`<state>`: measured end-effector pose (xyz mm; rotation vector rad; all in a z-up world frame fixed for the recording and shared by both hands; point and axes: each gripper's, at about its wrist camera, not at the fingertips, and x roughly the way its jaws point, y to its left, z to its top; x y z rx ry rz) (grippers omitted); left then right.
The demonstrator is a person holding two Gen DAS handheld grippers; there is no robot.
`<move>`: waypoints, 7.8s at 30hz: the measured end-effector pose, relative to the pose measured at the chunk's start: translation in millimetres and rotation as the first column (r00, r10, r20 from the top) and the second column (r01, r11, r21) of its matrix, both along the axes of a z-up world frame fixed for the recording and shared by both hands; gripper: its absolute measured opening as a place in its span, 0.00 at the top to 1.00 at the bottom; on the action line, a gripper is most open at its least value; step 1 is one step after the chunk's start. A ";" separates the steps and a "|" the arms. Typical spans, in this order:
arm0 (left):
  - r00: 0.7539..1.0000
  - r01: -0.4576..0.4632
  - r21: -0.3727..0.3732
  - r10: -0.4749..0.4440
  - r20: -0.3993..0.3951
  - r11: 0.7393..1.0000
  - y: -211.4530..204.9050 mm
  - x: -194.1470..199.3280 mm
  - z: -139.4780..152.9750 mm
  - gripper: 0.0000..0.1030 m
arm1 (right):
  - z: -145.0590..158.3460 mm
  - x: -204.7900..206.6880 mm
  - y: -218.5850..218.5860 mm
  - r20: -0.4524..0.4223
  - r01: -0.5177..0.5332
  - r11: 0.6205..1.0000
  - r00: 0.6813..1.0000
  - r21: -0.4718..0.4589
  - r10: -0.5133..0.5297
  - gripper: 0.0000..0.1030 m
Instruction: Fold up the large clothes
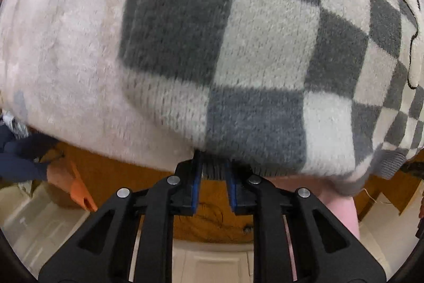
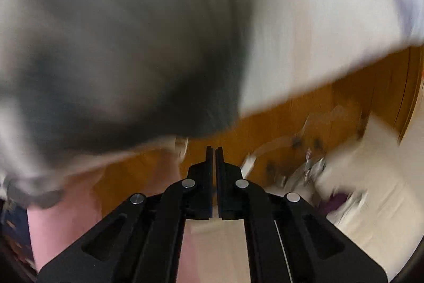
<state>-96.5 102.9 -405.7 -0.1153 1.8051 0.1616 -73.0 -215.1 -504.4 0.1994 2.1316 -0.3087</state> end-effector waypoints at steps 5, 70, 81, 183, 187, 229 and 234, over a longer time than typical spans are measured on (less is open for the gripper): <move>0.998 -0.007 -0.022 0.009 0.059 1.000 -8.5 -0.9 38.3 0.70 | 36.0 0.3 -15.3 0.133 0.081 0.996 0.988 0.020 -0.083 0.97; 0.934 -0.172 -0.136 0.205 0.292 0.976 -175.3 198.5 102.9 0.13 | 8.3 248.6 -49.4 0.142 0.119 0.753 0.952 0.647 -0.272 0.26; 0.937 -0.179 -0.169 0.221 0.272 0.969 -161.7 222.1 94.4 0.14 | 9.7 245.0 -51.9 0.157 0.138 0.698 0.926 0.703 -0.342 0.35; 0.973 -0.014 -0.134 0.044 0.225 0.991 -200.1 29.4 46.0 0.99 | 21.2 176.2 -62.9 0.169 0.339 0.726 0.832 0.599 -0.528 0.11; 0.937 0.001 -0.117 0.040 0.348 0.993 -196.8 84.8 76.5 0.99 | 18.8 174.2 -72.4 0.127 0.307 0.700 0.860 0.645 -0.495 0.07; 0.905 0.062 -0.219 0.038 0.423 0.974 -169.6 162.7 21.8 0.97 | 200.9 153.4 58.2 0.504 -0.092 0.824 0.827 0.559 -0.249 0.70; 0.900 0.105 -0.284 0.030 0.435 0.953 -156.8 158.0 20.0 0.97 | 228.0 156.1 115.5 0.544 -0.167 0.860 0.826 0.482 -0.144 0.71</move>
